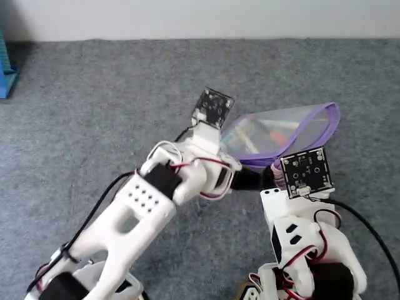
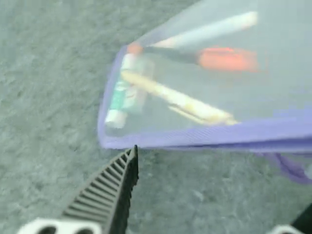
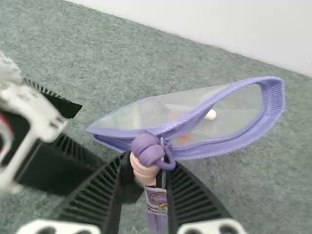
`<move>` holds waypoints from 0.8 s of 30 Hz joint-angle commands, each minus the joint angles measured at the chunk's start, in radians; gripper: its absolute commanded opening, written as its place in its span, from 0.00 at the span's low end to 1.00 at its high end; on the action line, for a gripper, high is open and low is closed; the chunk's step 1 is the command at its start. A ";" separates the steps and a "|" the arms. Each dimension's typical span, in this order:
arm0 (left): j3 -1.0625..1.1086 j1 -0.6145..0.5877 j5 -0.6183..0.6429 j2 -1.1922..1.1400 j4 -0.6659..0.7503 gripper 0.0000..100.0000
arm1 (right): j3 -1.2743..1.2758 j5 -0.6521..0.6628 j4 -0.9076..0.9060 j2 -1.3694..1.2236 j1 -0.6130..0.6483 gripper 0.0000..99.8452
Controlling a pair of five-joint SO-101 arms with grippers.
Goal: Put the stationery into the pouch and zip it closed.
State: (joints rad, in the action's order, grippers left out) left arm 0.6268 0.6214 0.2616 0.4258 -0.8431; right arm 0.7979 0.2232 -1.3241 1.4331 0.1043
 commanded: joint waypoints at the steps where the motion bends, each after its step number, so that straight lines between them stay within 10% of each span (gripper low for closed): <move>1: 0.071 0.043 -0.005 0.152 0.083 0.51 | -0.055 0.035 0.031 -0.005 -0.004 0.01; 24: 0.567 -0.012 -0.344 0.397 0.818 0.46 | -0.083 0.040 0.031 -0.013 -0.002 0.01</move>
State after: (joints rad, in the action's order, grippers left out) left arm 1.1914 0.6091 -0.0345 0.7741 -0.1189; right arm 0.7963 0.2524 -1.3103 1.4331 0.1028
